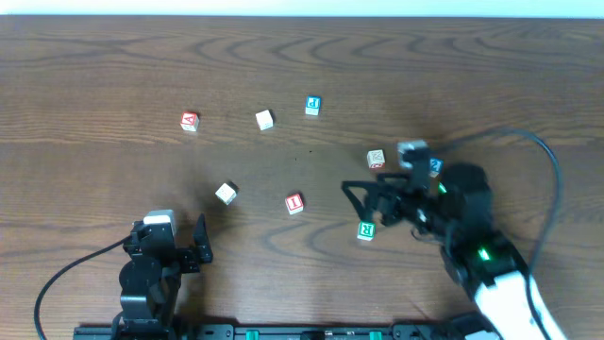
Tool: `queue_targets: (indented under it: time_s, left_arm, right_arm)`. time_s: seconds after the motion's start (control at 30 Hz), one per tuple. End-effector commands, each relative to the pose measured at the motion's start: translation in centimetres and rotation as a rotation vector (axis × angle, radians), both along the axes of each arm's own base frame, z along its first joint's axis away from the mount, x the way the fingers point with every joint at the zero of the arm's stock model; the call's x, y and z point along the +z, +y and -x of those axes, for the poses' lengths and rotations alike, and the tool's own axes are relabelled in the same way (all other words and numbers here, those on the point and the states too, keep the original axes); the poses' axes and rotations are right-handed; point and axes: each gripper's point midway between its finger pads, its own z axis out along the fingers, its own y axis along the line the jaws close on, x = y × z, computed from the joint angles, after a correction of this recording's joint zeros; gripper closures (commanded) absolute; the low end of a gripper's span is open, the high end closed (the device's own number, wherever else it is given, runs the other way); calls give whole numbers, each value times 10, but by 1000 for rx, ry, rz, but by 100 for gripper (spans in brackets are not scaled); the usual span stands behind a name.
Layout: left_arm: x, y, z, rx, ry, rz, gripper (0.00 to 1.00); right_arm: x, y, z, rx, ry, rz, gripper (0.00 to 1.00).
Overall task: Spell out Ai2
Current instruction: 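Move the right gripper over the red 'I' block and lower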
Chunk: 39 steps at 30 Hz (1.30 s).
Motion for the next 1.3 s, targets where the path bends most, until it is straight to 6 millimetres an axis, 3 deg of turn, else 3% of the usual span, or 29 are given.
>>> queue_targets:
  time_s: [0.0, 0.17, 0.37, 0.63, 0.83, 1.07, 1.27]
  left_arm:
    - [-6, 1, 0, 1, 10, -2, 5]
    - [-6, 1, 0, 1, 10, -2, 5]
    - [-6, 1, 0, 1, 10, -2, 5]
    - [-6, 1, 0, 1, 10, -2, 5]
    - [-6, 1, 0, 1, 10, -2, 5]
    - [-6, 1, 0, 1, 10, -2, 5]
    - [-6, 1, 0, 1, 10, -2, 5]
  right_arm:
    - [2, 21, -12, 74, -29, 65, 1]
    - [-6, 55, -36, 98, -31, 210, 1]
    - [-25, 85, -48, 108, -24, 394, 1]
    - [-72, 113, -45, 141, 19, 561, 1]
    - [-107, 121, -32, 197, 52, 646, 1]
    - [-137, 113, -19, 244, 90, 764, 1]
    - [-149, 110, -17, 254, 114, 790, 4]
